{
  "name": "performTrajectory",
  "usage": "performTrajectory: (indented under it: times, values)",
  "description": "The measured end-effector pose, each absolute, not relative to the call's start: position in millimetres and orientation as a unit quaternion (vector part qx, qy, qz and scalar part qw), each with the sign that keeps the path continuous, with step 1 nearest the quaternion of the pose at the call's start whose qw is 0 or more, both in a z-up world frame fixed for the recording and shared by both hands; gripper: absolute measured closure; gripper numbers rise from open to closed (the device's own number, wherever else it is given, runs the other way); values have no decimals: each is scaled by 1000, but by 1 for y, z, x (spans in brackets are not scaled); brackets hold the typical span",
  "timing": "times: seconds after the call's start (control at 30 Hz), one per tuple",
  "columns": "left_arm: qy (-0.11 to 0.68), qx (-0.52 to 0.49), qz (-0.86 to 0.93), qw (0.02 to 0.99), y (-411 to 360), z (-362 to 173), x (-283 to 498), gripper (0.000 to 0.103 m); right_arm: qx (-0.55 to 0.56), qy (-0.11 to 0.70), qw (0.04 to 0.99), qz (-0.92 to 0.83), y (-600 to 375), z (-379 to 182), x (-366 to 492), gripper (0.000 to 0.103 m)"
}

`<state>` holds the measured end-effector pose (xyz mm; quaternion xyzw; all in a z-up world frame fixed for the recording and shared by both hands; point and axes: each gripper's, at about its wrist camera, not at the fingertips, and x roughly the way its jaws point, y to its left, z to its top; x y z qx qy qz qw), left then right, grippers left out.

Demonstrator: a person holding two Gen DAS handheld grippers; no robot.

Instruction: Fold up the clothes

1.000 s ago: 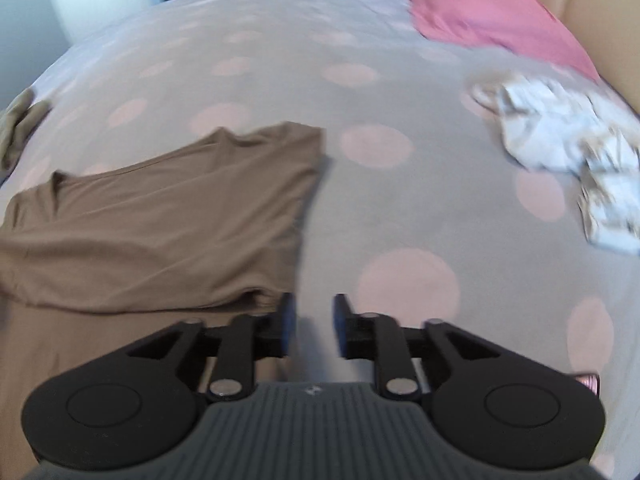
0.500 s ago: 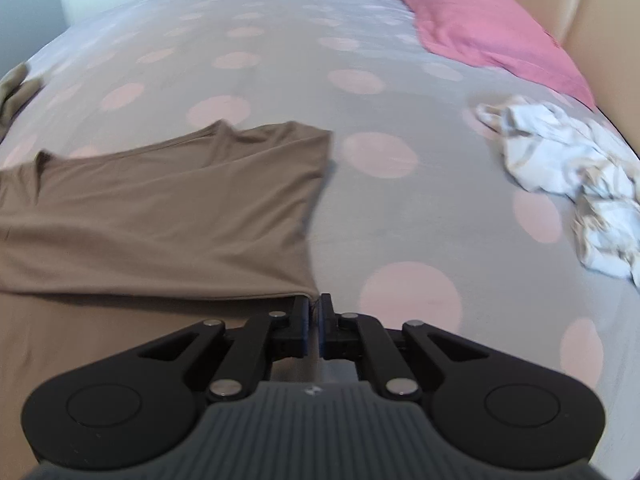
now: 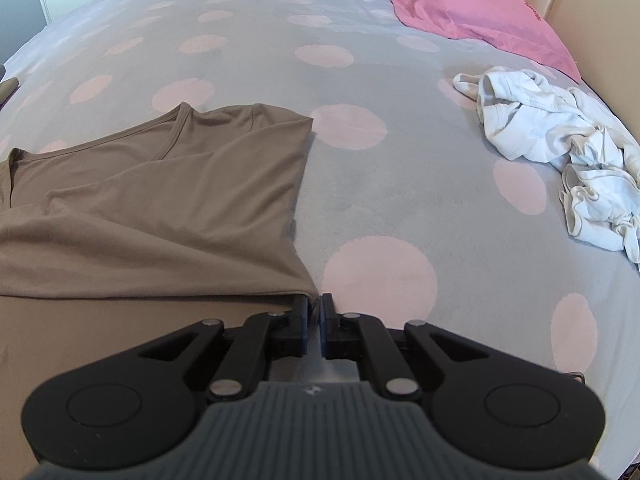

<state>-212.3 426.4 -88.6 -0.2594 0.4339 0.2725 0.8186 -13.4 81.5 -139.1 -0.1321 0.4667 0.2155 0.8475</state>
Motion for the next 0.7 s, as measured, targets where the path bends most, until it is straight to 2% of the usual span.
performTrajectory:
  times: [0.07, 0.3, 0.5, 0.7]
  values:
    - [436, -263, 264, 819, 425, -88, -213, 78, -122, 469, 847, 216, 81, -133, -9, 81]
    - [455, -239, 271, 814, 420, -106, -200, 78, -86, 479, 846, 219, 79, -113, 5, 81]
    - [456, -238, 269, 815, 419, -113, -194, 87, -50, 489, 842, 222, 81, -100, 27, 81]
    - [460, -243, 265, 812, 420, -118, -194, 88, 2, 511, 831, 217, 96, -112, 83, 80]
